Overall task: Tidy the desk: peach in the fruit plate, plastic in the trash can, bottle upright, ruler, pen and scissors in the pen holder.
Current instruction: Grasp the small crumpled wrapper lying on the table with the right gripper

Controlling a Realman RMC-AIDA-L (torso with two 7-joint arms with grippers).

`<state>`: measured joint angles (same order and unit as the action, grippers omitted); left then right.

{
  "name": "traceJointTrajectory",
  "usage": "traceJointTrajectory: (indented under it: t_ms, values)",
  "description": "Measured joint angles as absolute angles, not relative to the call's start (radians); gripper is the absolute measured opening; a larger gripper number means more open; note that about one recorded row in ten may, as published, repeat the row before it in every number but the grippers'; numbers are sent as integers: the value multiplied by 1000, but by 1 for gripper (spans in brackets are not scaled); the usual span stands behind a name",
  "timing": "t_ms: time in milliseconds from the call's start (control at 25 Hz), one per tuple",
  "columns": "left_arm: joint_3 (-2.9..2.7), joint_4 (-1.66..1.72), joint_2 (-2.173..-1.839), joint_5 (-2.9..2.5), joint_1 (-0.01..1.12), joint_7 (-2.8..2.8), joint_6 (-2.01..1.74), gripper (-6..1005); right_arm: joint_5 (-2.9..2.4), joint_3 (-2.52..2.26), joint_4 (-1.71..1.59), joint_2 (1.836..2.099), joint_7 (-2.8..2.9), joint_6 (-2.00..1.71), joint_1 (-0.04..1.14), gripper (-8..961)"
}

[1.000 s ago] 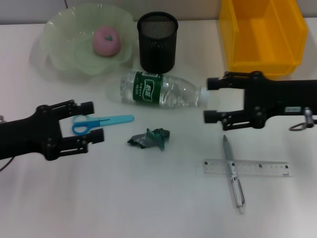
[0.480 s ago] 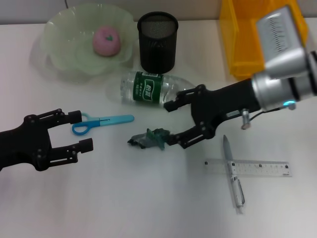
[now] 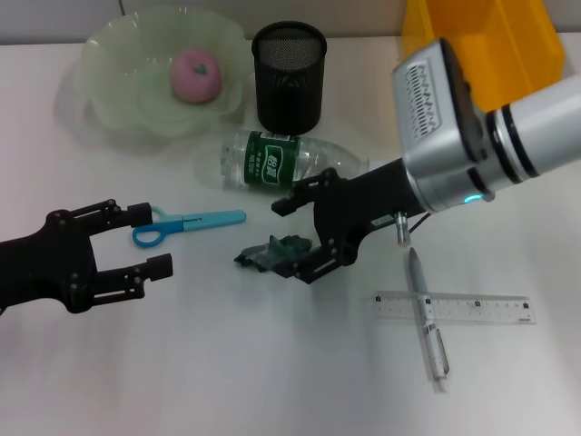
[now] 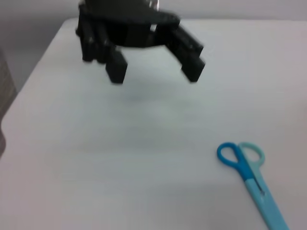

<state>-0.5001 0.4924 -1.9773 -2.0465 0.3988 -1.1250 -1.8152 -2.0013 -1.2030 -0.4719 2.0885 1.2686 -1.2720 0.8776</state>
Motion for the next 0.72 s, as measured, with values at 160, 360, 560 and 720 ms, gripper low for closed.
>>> traceJointTrajectory:
  t_ms: [160,360,560,720]
  values:
    - [-500,492,-1977,-2047,404,-1130,-1815,793,-1999,-1252,-455,2091,1269,-1231,885,787]
    - [-499,492,-1978,-2045,406,-1131,-1815,793,-1983,-1271,-448,2092,1269,-1212,885,775]
    - [-500,492,-1979,-2042,408,-1131,-1814,792,-1975,-1302,-445,2092,1269,-1185,884,763]
    - [-500,491,-1981,-2041,408,-1131,-1815,792,-1974,-1311,-443,2092,1269,-1169,883,753]
